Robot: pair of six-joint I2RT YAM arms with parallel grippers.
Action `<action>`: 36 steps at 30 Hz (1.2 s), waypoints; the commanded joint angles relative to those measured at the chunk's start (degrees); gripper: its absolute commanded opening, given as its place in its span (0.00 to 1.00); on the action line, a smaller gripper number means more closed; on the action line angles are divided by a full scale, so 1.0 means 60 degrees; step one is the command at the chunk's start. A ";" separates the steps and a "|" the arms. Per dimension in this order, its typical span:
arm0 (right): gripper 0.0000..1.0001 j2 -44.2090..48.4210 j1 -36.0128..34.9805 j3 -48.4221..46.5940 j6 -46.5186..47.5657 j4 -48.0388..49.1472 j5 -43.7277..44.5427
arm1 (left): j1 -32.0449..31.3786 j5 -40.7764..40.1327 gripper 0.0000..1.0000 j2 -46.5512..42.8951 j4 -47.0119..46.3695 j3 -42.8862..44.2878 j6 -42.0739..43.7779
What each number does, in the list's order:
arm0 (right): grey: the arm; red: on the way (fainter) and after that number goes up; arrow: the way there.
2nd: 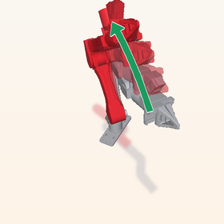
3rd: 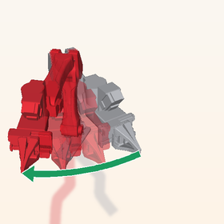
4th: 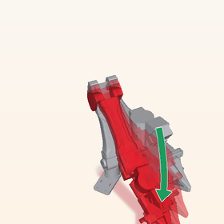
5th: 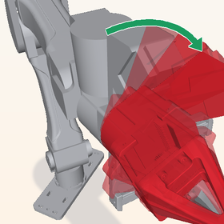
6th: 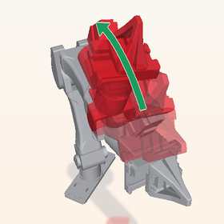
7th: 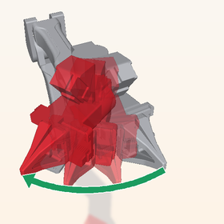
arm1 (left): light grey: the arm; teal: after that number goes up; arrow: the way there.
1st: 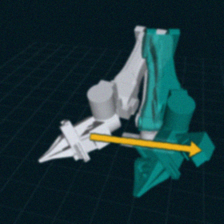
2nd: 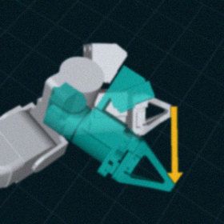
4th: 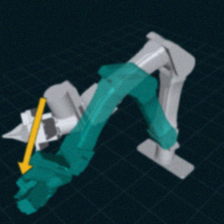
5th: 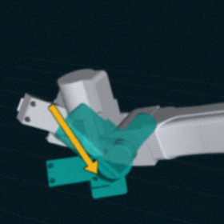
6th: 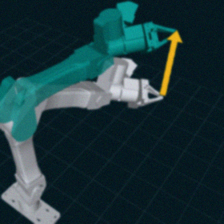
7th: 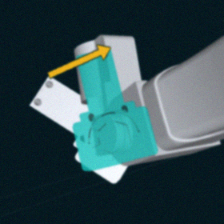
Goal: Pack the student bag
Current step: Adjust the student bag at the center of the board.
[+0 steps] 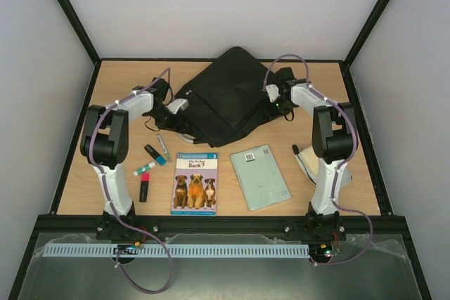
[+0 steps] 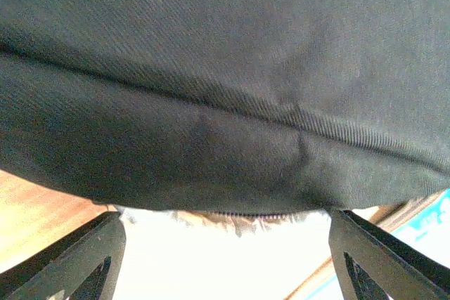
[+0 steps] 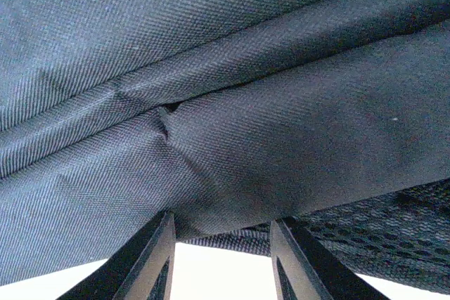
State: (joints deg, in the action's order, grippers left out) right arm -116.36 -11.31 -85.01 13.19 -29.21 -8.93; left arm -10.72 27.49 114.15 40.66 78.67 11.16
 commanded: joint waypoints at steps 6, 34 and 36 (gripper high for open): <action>0.40 -0.1425 -0.0346 -0.1801 -0.0031 -0.0314 0.0772 | -0.0056 0.0319 0.79 -0.1329 0.1039 -0.0831 0.0769; 0.53 0.1139 -0.0355 0.1618 0.0098 -0.0024 0.0435 | 0.1424 0.0154 0.99 0.2638 0.0573 0.4898 0.0309; 0.53 0.1002 -0.0377 0.1587 0.0094 -0.0059 0.0323 | 0.1375 0.0361 0.99 0.2860 0.0568 0.5016 0.0399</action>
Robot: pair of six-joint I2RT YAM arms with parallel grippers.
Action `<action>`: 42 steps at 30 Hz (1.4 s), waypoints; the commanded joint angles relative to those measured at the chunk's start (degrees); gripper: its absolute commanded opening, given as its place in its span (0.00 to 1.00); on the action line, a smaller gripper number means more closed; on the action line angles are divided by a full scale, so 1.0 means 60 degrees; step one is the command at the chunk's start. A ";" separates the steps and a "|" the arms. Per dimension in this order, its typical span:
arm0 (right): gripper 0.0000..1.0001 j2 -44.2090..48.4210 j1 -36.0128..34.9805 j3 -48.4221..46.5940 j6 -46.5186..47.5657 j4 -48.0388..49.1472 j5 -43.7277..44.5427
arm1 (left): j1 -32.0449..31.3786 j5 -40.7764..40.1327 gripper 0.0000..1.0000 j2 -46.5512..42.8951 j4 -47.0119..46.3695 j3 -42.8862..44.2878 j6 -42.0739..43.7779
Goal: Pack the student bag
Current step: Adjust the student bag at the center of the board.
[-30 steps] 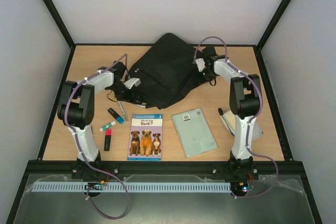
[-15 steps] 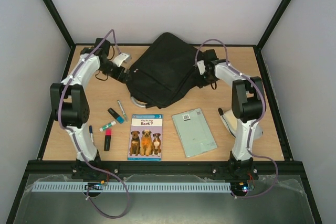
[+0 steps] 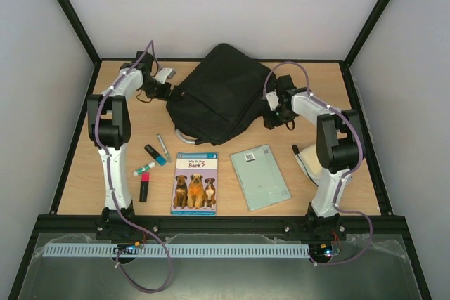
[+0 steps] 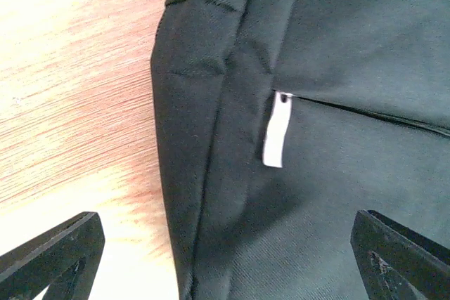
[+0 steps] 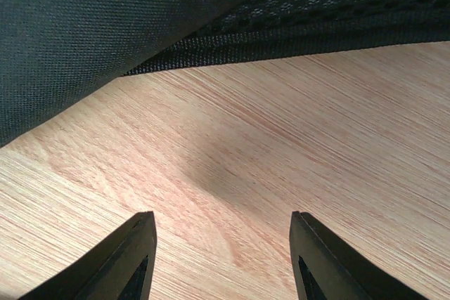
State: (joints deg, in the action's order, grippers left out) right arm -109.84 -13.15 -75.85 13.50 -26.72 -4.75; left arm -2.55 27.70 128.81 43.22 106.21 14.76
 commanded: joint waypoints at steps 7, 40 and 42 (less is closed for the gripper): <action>0.53 -0.0792 -0.0194 -0.0473 -0.0037 -0.0500 -0.0431 | -0.0458 0.0680 0.97 0.0400 0.0408 -0.0134 0.0377; 0.60 -0.2350 -0.0287 -0.3684 0.0676 -0.0757 0.0636 | -0.2345 0.0083 0.93 -0.2486 0.0031 -0.3476 0.0290; 0.60 -0.2078 -0.0264 -0.3648 0.0905 -0.0717 0.0941 | -0.2287 -0.0400 0.94 -0.2438 0.0213 -0.3144 0.0238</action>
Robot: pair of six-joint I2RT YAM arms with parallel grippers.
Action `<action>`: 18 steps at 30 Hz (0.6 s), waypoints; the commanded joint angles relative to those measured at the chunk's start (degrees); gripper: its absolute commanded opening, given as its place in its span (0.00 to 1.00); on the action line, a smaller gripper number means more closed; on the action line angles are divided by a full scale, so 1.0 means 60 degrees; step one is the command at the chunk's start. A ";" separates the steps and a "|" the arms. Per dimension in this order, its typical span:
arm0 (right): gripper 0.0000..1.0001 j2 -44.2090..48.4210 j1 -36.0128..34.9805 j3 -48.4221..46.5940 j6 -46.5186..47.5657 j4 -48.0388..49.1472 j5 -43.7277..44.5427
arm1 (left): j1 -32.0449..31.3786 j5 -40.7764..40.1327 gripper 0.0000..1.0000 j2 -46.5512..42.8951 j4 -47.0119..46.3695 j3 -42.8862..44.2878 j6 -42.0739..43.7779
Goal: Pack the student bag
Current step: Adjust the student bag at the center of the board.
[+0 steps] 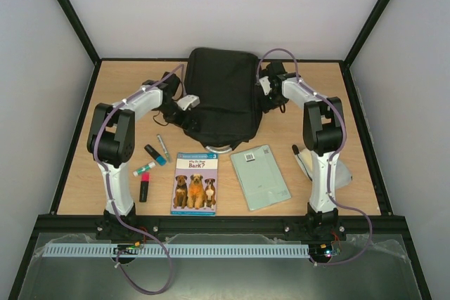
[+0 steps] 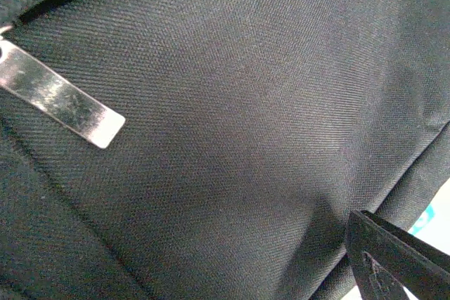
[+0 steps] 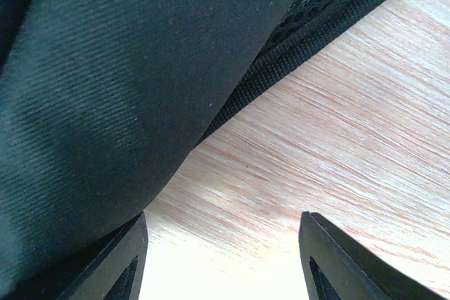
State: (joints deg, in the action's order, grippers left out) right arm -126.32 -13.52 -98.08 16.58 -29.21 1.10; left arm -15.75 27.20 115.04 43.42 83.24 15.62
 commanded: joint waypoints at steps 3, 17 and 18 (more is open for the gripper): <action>0.62 0.1182 0.0000 -0.0044 0.0583 -0.0317 0.0190 | 0.0188 -0.0678 0.96 -0.0126 0.0689 0.1422 0.0032; 0.65 0.3816 0.0074 -0.0904 0.1292 -0.1739 -0.1213 | 0.0680 0.0077 0.94 -0.2506 0.1220 0.1671 -0.0164; 0.66 0.3958 0.0071 -0.1066 0.1239 -0.1859 -0.1490 | 0.0682 0.0086 0.93 -0.2675 0.1156 0.1702 -0.0339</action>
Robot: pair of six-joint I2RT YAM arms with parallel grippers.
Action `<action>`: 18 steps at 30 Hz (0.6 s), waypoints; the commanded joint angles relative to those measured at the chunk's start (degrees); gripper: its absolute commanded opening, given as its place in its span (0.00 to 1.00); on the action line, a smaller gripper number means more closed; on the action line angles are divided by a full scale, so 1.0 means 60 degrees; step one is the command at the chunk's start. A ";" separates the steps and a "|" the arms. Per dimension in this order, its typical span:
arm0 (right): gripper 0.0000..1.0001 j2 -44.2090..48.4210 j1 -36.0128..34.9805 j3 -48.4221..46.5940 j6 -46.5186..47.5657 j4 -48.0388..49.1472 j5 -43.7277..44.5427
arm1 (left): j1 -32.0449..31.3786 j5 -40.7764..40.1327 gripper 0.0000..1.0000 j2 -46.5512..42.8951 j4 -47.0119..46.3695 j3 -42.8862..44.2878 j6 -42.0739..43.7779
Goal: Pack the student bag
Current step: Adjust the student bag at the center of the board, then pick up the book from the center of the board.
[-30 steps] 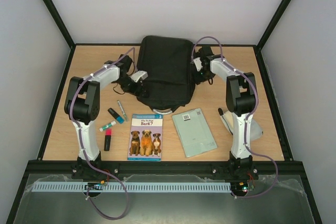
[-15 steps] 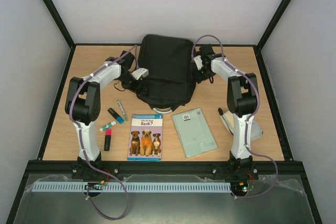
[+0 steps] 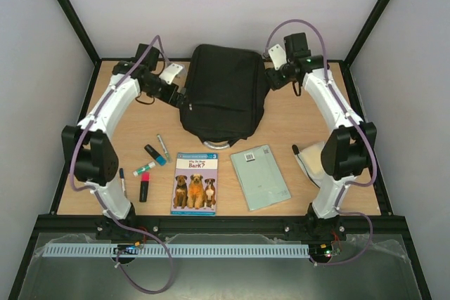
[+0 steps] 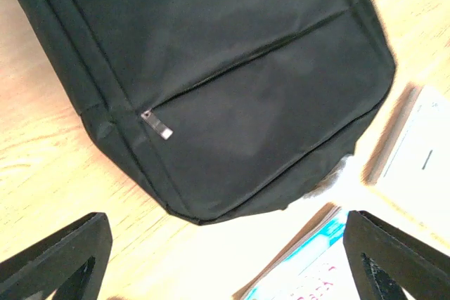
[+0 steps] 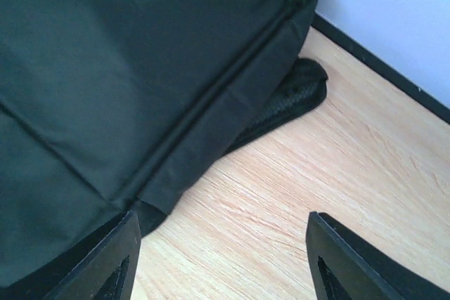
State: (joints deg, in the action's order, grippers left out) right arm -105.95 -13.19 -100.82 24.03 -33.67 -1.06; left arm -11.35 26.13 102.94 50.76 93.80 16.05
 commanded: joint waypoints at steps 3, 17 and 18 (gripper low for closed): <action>0.69 0.1111 -0.0055 -0.0751 -0.0104 -0.1356 -0.1924 | -0.0013 0.0684 0.90 -0.2116 -0.1580 -0.0830 -0.1187; 0.62 0.5311 -0.1778 0.5608 -0.0085 0.0800 -0.4380 | 0.0677 -0.0143 0.99 -0.4933 -0.4057 -0.6218 -0.4579; 0.62 0.5261 -0.2007 0.5832 -0.0161 0.0742 -0.4425 | 0.0972 0.0200 0.99 -0.4931 -0.4083 -0.6469 -0.4587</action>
State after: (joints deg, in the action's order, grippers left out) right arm -74.67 -20.62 -72.84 24.88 -33.04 -23.81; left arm -11.79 25.08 71.07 24.64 62.46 -3.86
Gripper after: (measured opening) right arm 0.624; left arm 0.992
